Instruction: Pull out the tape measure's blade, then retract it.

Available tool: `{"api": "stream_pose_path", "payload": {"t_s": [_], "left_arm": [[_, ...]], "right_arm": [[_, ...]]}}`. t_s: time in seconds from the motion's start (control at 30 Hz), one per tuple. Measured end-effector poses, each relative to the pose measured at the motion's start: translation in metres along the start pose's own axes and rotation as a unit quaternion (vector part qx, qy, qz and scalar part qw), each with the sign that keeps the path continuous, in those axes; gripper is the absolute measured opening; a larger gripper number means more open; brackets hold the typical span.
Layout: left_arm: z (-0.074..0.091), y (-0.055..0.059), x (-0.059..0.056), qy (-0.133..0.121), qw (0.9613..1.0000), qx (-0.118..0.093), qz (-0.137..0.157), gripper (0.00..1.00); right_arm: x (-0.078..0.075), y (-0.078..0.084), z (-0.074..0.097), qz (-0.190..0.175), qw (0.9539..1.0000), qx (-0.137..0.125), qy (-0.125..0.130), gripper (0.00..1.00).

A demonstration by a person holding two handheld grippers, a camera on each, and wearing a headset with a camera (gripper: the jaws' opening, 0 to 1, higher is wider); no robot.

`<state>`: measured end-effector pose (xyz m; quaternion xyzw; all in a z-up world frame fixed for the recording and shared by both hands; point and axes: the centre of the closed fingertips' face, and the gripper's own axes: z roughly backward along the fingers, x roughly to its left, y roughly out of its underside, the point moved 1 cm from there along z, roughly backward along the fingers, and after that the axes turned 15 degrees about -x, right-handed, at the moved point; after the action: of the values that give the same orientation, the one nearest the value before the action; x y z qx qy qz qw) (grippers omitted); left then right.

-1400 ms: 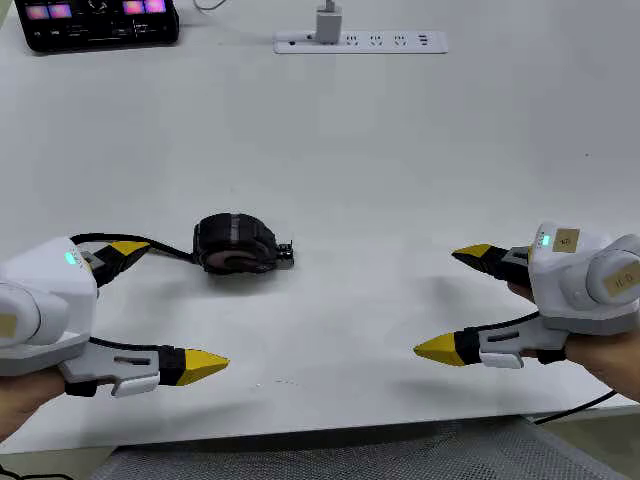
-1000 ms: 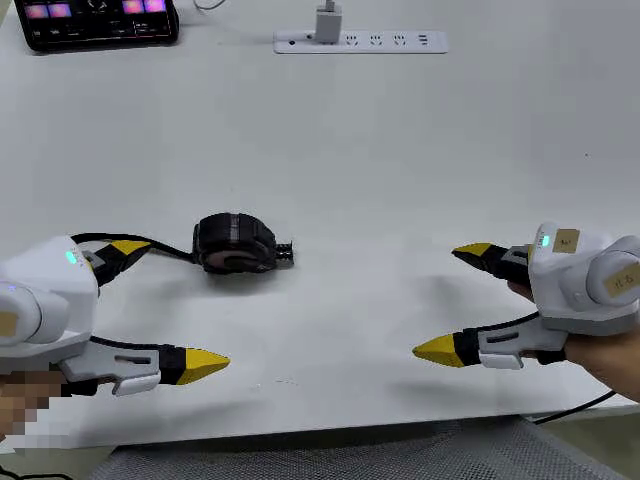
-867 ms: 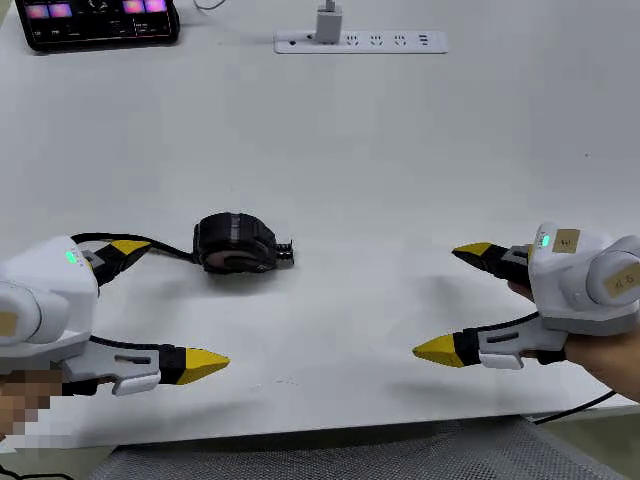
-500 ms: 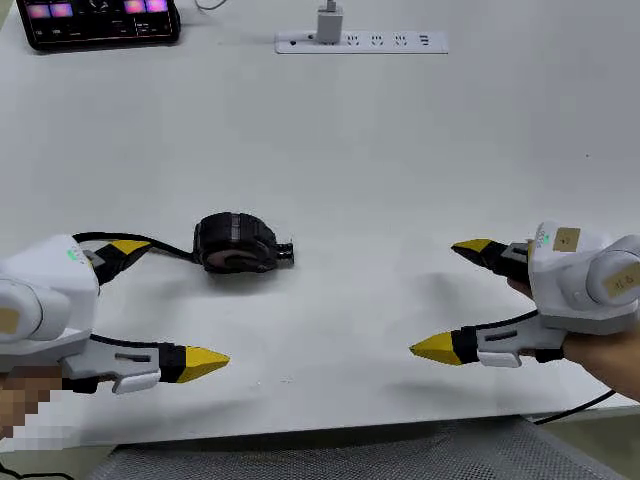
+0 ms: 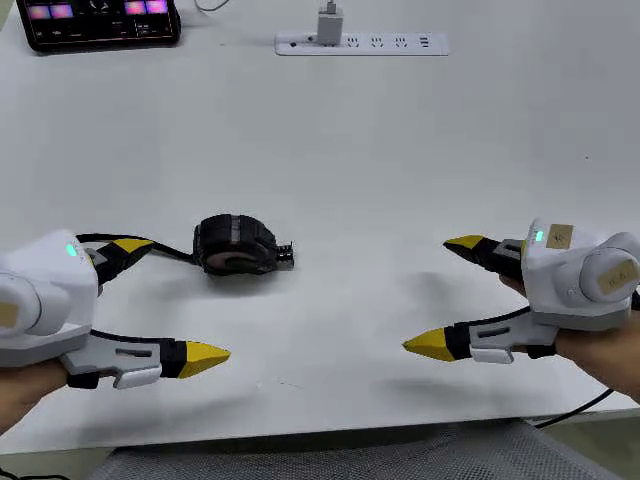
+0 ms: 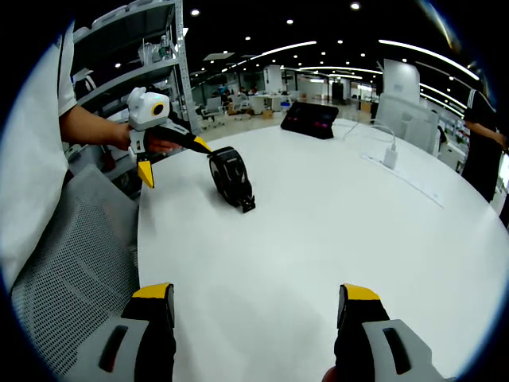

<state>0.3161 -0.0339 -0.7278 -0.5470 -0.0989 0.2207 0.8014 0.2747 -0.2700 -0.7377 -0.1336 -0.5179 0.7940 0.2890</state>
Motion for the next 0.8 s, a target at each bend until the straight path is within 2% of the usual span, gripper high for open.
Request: {"api": "stream_pose_path", "payload": {"t_s": [0.27, 0.8], "left_arm": [[-0.001, -0.001, 0.006, -0.004, 1.0, 0.001, 0.003, 0.87], [-0.006, -0.005, 0.015, 0.003, 1.0, 0.003, -0.002, 0.86]], "right_arm": [[-0.003, -0.002, -0.004, 0.003, 1.0, 0.001, -0.001, 0.84], [-0.009, -0.006, -0.016, 0.009, 0.9999, 0.001, -0.014, 0.84]]}}
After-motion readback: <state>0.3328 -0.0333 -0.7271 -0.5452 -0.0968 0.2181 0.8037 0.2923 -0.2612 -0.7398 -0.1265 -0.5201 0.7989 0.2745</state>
